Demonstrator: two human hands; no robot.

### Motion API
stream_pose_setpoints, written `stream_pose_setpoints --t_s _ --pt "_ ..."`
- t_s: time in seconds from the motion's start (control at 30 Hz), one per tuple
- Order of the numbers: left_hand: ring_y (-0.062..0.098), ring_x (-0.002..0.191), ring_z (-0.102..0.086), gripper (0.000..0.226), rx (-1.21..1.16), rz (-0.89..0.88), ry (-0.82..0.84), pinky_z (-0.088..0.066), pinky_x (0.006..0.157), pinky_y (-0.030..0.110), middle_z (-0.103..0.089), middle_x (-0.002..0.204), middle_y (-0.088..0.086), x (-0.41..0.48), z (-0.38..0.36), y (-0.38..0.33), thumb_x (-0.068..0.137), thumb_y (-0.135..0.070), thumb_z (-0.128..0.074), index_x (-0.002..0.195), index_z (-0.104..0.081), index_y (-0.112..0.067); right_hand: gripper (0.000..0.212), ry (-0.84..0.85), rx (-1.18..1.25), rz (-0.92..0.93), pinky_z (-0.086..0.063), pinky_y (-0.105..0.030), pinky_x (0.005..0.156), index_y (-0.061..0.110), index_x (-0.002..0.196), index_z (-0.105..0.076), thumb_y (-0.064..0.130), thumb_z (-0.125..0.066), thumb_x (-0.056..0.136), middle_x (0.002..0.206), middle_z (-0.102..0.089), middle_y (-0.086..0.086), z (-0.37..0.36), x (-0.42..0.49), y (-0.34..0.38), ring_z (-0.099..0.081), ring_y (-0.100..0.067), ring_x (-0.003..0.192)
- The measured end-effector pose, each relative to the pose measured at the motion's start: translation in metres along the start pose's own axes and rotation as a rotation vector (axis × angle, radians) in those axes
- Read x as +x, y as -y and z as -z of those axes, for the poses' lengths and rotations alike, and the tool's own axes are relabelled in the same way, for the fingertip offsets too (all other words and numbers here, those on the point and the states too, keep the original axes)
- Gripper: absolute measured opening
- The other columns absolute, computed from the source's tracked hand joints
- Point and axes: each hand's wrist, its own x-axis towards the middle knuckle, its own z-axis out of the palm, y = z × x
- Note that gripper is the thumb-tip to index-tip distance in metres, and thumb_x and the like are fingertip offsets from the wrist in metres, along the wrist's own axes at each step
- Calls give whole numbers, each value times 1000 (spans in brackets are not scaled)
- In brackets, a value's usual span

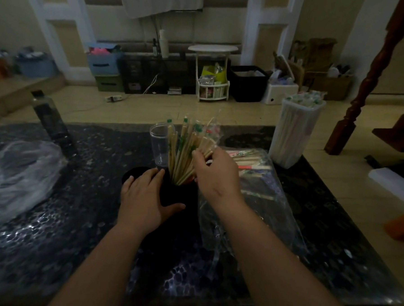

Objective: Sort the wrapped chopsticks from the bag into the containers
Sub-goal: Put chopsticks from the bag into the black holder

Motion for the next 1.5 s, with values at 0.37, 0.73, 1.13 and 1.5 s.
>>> stream_pose_setpoints --t_s 0.37,0.73,1.13,1.5 --pt "15 144 -25 108 -15 -6 -3 -6 119 40 -29 157 -3 -1 -1 1 67 -86 -54 153 -26 -26 20 9 -3 12 -54 -39 73 22 83 -63 40 -66 89 82 -66 1 -15 0 -3 -64 -19 79" --pt "14 146 -19 107 3 11 14 -3 119 39 -24 159 -5 -1 -1 -1 69 -86 -51 153 -22 -26 27 30 -33 -24 -56 -48 73 20 85 -69 44 -58 88 79 -68 0 -21 6 -24 -66 -21 77" --pt "14 146 -19 94 18 56 -48 2 119 43 -33 154 -7 -2 2 -4 72 -75 -60 149 -34 -28 34 269 -160 -213 -40 -24 68 20 100 -54 15 -78 76 92 -60 4 -2 12 -50 -61 -18 91" --pt "32 147 -14 102 -301 468 -56 -22 117 46 -9 161 10 2 9 1 71 -60 -76 151 -22 -27 64 480 -180 -190 -43 -20 82 14 126 -58 18 -88 70 112 -63 5 -12 24 -49 -58 -11 106"
